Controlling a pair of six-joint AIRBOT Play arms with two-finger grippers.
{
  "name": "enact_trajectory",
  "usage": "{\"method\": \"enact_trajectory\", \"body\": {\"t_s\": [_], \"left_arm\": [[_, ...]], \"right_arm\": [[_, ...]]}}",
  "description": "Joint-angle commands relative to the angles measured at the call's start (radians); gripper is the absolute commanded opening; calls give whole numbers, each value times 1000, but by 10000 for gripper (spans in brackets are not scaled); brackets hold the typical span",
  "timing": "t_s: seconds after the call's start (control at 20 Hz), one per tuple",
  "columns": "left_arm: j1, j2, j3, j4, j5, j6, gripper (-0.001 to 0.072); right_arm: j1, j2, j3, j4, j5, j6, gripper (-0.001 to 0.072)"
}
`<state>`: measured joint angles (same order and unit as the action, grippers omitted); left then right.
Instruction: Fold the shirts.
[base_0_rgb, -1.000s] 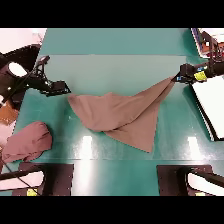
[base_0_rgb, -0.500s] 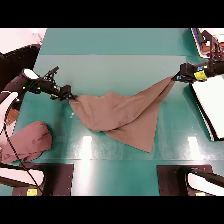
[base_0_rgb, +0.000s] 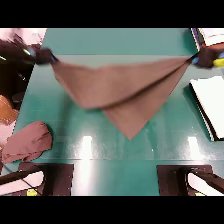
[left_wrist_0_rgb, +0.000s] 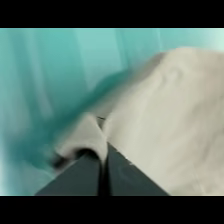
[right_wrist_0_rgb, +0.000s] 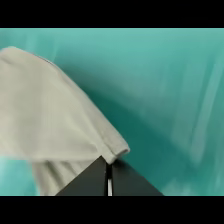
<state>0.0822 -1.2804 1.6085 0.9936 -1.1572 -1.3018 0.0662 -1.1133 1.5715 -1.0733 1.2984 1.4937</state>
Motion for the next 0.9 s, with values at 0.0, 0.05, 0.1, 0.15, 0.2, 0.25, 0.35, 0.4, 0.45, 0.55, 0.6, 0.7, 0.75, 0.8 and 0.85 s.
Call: {"method": "enact_trajectory", "body": {"t_s": [0.0, 0.05, 0.1, 0.15, 0.2, 0.25, 0.35, 0.4, 0.45, 0.55, 0.6, 0.7, 0.75, 0.8, 0.85], "left_arm": [[0, 208, 196, 56, 1, 0, 28], [0, 262, 232, 58, 11, -1, 27], [0, 317, 265, 60, 26, -2, 28], [0, 362, 291, 63, 40, -3, 27], [0, 407, 312, 63, 58, -8, 28], [0, 444, 331, 63, 73, -18, 27], [0, 481, 380, 65, 75, -60, 27], [-1, 489, 412, 65, 72, -62, 27], [-1, 490, 436, 65, 73, -63, 26], [0, 486, 442, 86, 82, -71, 26], [0, 467, 436, 109, 76, -90, 26], [0, 413, 388, 132, 48, -113, 26], [-1, 379, 352, 128, 24, -117, 26], [-1, 333, 309, 120, -5, -124, 26], [-1, 283, 262, 114, -35, -134, 27]], "right_arm": [[-49, 87, 189, -2, -2, -21, 16], [-68, 108, 249, -2, 6, -28, 16], [-88, 126, 299, -2, 18, -31, 16], [-113, 146, 344, -2, 29, -31, 16], [-139, 162, 382, -2, 42, -31, 16], [-171, 174, 426, -2, 66, -31, 16], [-241, 184, 505, -2, 106, -31, 16], [-277, 184, 539, -1, 119, -32, 16], [-315, 184, 565, 0, 126, -32, 16], [-365, 183, 574, 0, 122, -32, 16], [-378, 175, 562, 7, 122, -33, 16], [-360, 148, 511, 8, 122, -33, 16], [-332, 126, 473, 7, 121, -32, 16], [-301, 95, 438, 3, 119, -33, 16], [-259, 50, 407, -2, 121, -33, 16]]}}
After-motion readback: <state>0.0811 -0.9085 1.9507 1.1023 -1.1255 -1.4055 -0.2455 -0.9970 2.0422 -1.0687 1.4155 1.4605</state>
